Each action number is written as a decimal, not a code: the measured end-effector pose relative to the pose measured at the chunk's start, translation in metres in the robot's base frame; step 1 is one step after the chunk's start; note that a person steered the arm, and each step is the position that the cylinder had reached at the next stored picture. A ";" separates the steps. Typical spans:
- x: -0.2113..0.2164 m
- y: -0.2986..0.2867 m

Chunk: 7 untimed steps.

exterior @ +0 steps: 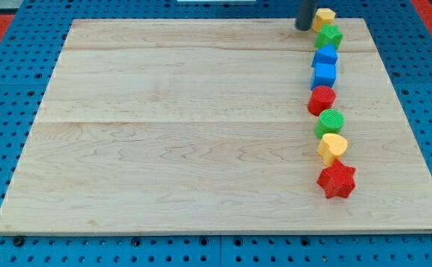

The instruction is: Move the green star blue triangle and yellow hexagon slightly to left

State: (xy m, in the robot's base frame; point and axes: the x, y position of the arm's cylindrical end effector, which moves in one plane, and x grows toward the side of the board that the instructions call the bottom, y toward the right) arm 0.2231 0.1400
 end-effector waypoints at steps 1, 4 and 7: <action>0.112 -0.035; 0.392 -0.045; 0.382 0.199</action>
State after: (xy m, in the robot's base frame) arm 0.6049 0.3393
